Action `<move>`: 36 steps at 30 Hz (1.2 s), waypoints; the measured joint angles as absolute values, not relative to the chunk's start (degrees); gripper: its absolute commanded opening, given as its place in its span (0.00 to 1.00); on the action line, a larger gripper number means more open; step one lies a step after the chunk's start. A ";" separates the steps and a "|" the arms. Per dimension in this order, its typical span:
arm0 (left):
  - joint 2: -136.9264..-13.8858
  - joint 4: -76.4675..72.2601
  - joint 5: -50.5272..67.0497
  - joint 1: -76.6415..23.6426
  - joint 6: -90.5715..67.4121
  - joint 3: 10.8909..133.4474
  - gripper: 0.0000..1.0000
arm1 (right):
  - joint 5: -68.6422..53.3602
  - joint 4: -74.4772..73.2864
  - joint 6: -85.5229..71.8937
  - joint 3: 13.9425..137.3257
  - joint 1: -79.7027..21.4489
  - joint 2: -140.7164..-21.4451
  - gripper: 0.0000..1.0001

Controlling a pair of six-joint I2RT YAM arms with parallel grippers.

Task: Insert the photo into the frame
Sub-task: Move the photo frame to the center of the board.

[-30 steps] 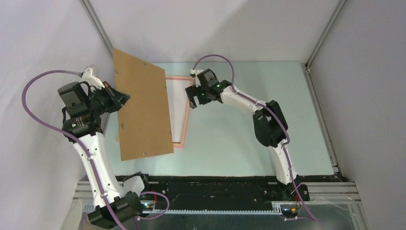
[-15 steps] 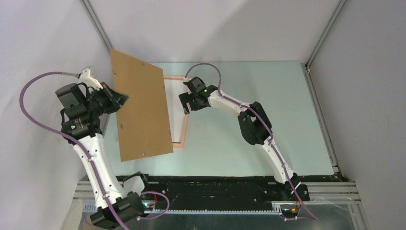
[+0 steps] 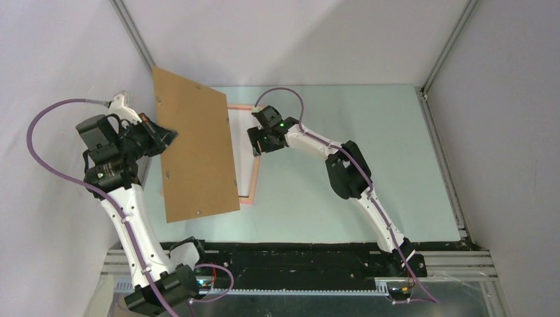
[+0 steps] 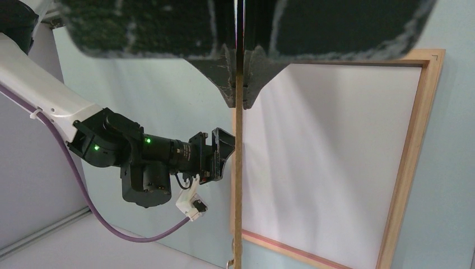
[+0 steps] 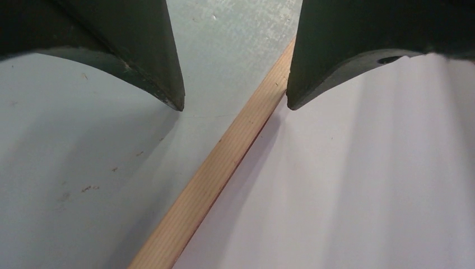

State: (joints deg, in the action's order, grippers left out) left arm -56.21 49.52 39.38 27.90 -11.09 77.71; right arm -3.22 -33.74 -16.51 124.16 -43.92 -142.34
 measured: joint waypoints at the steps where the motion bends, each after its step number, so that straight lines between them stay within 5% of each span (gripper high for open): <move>1: -56.23 49.50 39.40 27.90 -11.09 77.71 0.00 | -3.33 -33.76 -16.51 124.36 -43.92 -142.50 0.68; 10: -56.23 49.52 39.42 27.94 -11.11 77.71 0.00 | -3.51 -33.78 -16.95 126.39 -43.94 -143.92 0.55; 17: -56.23 49.52 39.44 27.94 -11.42 77.87 0.00 | -4.43 -33.17 -18.00 126.45 -43.94 -144.07 0.32; 22: -56.23 49.50 39.72 27.94 -11.57 78.24 0.00 | -4.89 -32.67 -19.14 126.04 -43.35 -143.98 0.25; 36: -57.91 49.47 41.04 28.05 -12.05 78.24 0.00 | -5.37 -26.44 -18.96 108.99 -36.23 -134.26 0.00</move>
State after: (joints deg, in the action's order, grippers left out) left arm -57.91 49.47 41.04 28.05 -12.05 78.24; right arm -5.37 -26.44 -18.96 108.99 -36.23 -134.26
